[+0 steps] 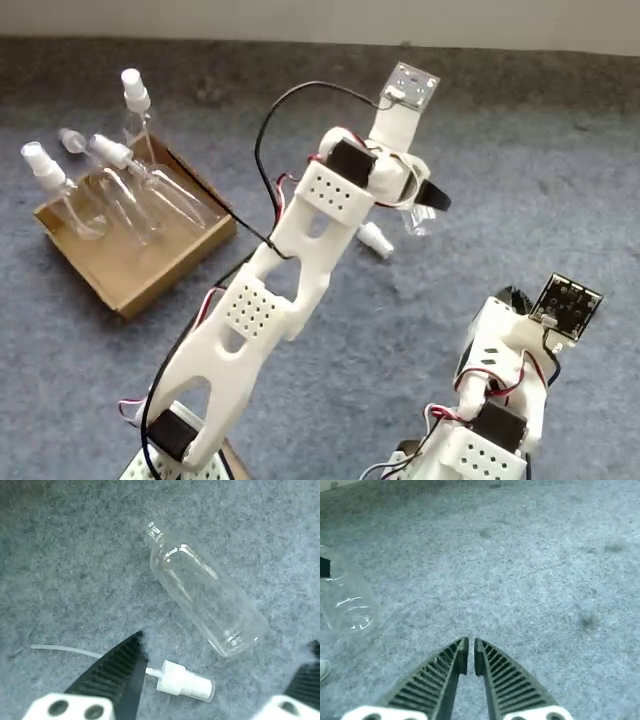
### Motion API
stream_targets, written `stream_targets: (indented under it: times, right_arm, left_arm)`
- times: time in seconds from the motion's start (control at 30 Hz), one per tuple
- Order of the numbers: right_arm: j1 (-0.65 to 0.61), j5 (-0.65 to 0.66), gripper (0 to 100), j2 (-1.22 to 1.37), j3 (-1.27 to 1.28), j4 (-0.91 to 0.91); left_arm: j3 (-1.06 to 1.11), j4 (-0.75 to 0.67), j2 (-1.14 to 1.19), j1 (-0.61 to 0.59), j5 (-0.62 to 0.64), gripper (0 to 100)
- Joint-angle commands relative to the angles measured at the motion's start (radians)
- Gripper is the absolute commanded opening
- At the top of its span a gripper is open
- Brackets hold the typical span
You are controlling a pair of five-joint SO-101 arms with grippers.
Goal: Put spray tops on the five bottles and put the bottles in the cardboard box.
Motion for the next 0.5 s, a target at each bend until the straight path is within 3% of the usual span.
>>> stream_targets:
  times: [0.0, 0.17, 0.33, 0.47]
  right_arm:
    - [-0.001, 0.011, 2.2, -0.012, 0.143, -0.019]
    - [0.001, 0.011, 1.9, -0.012, 0.143, -0.01]
    - [0.001, 0.011, 1.9, -0.012, 0.143, 0.001]
    - [0.001, 0.011, 1.9, -0.012, 0.143, 0.002]
  left_arm:
    - [-0.053, -0.029, 0.004, -0.015, 0.011, 38]
    - [-0.053, -0.132, 0.064, -0.03, 0.026, 38]
    - [-0.053, -0.262, 0.151, -0.042, 0.219, 38]
    - [-0.053, -0.347, 0.213, -0.045, 0.226, 38]
